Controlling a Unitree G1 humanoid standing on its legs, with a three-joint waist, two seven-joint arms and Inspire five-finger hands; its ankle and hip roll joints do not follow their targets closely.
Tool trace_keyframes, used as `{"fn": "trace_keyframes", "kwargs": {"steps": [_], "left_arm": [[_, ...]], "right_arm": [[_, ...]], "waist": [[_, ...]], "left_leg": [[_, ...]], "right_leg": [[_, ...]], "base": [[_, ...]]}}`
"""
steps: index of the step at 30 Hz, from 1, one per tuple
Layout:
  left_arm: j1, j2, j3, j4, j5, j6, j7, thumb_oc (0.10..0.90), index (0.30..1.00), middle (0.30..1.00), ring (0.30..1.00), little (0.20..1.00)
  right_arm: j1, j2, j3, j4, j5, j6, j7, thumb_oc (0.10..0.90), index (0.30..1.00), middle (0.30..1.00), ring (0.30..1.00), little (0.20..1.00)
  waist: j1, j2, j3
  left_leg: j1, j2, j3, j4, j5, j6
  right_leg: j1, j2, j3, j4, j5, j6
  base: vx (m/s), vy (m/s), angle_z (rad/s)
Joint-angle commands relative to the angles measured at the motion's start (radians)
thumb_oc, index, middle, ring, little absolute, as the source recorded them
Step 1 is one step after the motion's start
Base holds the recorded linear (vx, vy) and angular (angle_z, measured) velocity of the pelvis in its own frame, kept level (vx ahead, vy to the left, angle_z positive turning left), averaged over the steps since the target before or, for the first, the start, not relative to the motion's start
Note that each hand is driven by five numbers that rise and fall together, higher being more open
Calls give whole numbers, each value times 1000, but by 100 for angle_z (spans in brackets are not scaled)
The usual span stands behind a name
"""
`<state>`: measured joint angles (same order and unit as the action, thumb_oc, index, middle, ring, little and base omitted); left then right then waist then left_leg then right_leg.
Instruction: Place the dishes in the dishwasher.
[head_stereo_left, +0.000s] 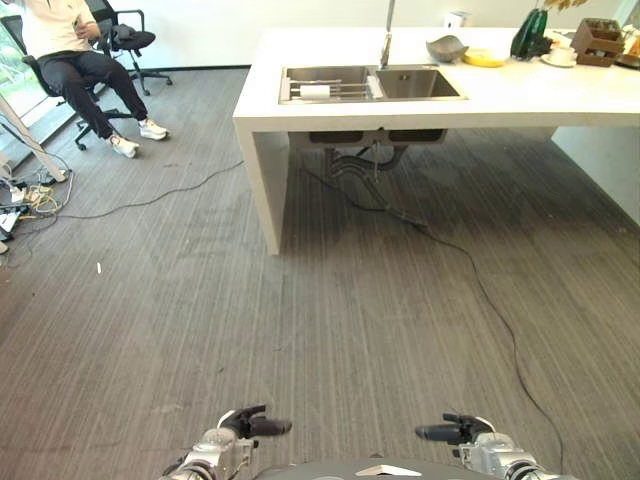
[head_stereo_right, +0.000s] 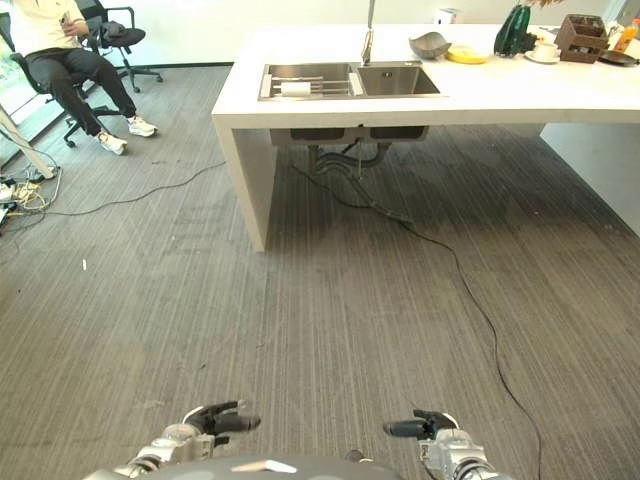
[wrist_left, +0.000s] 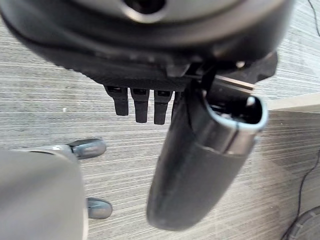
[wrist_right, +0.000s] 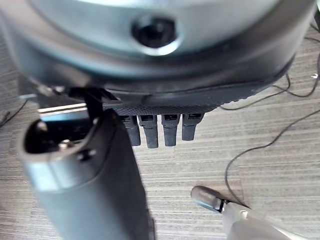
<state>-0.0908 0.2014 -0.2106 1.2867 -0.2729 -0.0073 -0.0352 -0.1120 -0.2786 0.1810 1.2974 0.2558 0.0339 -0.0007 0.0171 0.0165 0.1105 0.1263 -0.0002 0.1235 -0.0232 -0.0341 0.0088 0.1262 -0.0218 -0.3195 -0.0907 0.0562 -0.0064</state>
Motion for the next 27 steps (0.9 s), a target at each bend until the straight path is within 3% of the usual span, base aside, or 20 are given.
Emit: {"fn": "trace_keyframes", "kwargs": {"steps": [1,11,27], "left_arm": [[-67,-18,-14,38,52,-25,-11,800,900,900,900,900],[-70,-3,18,-28,-5,-44,0,800,900,900,900,900],[-111,-3,-34,-37,36,-52,29,800,900,900,900,900]], "right_arm": [[-92,-44,22,22,-21,-26,1,800,900,900,900,900],[-60,-59,15,-5,-26,-41,5,800,900,900,900,900],[-94,-40,63,-58,6,-65,4,800,900,900,900,900]], "waist": [[13,9,-11],[28,10,-5],[37,3,0]], "left_leg": [[-37,43,15,-64,50,-86],[-42,37,-13,-64,53,-82],[-66,18,-30,-64,57,-72]], "right_leg": [[-8,-65,24,3,-44,156],[-7,-64,15,3,-43,156],[-29,-67,18,3,-31,157]], "base": [[0,0,0],[-14,-1,2],[14,1,3]]}}
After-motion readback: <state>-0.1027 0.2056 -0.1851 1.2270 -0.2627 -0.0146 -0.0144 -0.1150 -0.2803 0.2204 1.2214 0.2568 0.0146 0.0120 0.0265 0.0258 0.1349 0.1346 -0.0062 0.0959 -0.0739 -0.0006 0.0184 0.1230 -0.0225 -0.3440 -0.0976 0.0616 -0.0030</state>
